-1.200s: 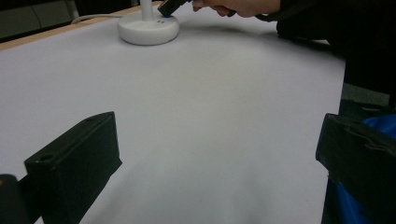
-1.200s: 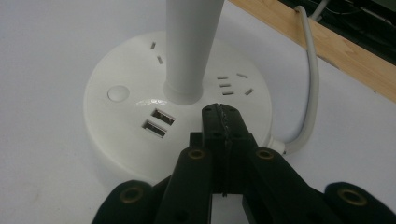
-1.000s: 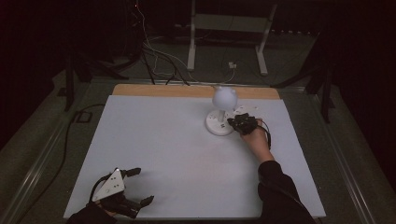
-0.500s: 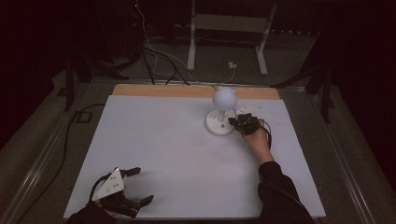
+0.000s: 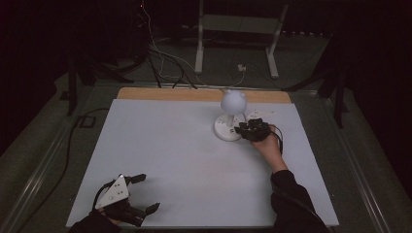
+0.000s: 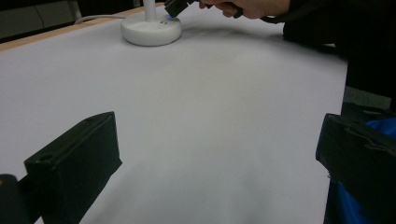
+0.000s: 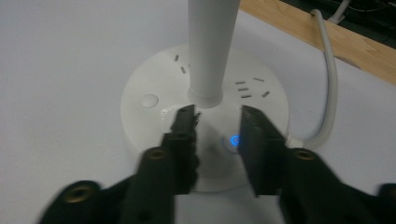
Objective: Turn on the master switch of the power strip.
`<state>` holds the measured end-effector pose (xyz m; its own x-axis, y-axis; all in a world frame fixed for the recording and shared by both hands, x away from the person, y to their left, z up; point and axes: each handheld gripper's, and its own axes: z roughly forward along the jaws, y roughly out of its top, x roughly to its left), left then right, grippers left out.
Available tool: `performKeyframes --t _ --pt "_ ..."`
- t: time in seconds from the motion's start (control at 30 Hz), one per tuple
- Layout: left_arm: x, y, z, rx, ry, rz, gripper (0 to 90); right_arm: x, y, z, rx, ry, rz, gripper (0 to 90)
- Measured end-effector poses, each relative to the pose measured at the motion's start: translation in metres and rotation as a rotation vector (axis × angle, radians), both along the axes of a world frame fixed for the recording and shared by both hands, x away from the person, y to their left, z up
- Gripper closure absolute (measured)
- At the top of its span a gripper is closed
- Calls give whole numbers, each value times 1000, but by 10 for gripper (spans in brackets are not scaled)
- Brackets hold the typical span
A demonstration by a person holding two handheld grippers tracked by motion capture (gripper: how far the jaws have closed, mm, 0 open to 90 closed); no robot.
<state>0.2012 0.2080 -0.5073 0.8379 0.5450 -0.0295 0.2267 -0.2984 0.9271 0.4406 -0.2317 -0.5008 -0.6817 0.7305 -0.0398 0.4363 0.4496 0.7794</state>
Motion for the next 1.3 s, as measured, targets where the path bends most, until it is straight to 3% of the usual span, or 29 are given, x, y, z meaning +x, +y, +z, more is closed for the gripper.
performKeyframes --t 0.23,0.3,0.53,0.63,0.7,0.83,1.03,1.3 --pt "0 0 0 0 0 0 2 -2 -2 2 26 16 0 404" --pt "0 0 0 1 1 0 2 -3 -2 2 12 18 -1 346" --pt "0 0 0 1 1 -1 2 -2 -2 2 9 67 -28 7" --pt "0 0 0 0 2 -1 2 -2 -4 3 37 88 0 0" --pt "0 0 0 1 3 -1 2 -3 -4 4 29 90 1 0" --pt "0 0 0 1 2 -2 2 -6 -5 10 73 97 11 0" --pt "0 0 0 2 1 0 2 -14 -5 21 74 81 20 0" --pt "0 0 0 4 -3 3 2 -29 -3 28 112 91 51 0"
